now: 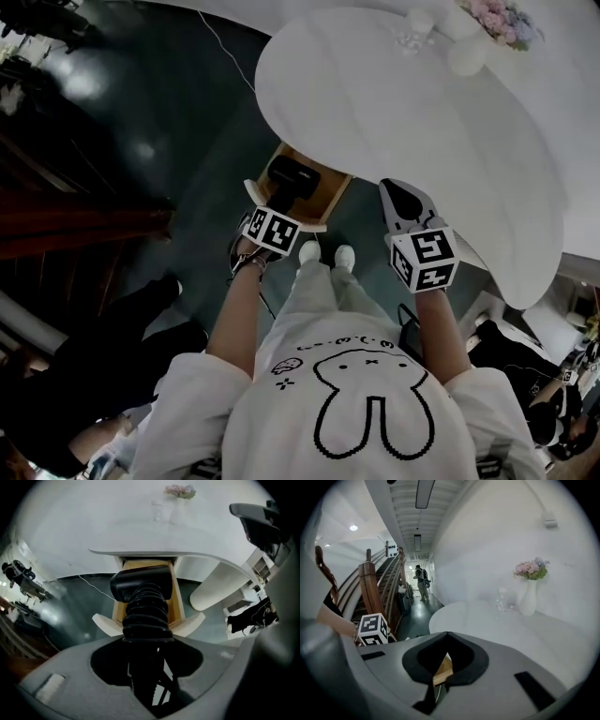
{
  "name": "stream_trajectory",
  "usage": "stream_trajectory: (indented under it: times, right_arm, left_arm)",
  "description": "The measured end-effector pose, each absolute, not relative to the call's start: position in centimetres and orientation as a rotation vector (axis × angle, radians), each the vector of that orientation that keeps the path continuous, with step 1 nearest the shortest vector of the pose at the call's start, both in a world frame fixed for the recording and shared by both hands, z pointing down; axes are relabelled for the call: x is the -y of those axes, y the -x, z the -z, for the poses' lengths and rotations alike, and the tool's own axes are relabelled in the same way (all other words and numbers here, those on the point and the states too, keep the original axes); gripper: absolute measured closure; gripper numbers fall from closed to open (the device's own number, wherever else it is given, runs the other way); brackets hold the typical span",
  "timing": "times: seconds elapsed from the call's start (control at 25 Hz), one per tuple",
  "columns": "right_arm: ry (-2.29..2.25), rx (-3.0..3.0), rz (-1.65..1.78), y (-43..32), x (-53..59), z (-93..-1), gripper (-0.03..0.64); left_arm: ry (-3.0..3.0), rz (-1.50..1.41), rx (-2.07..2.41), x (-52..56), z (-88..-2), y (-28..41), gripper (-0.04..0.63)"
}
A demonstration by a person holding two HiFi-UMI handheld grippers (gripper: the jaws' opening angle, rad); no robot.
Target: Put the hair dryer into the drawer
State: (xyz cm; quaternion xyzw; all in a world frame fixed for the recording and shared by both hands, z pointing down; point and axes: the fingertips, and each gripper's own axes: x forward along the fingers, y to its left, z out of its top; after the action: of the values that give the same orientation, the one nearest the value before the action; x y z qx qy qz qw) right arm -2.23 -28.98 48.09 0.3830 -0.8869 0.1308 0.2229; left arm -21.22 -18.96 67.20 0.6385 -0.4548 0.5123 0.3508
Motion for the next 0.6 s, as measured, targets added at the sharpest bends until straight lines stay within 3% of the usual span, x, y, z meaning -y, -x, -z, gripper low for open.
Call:
stream_trajectory:
  times: [0.6]
  right_arm:
    - [-1.207, 2.34, -0.423, -2.0, 27.0, -48.8, 0.617]
  left_arm:
    - [-1.662, -1.626, 0.95, 22.9, -71.5, 19.5, 0.404]
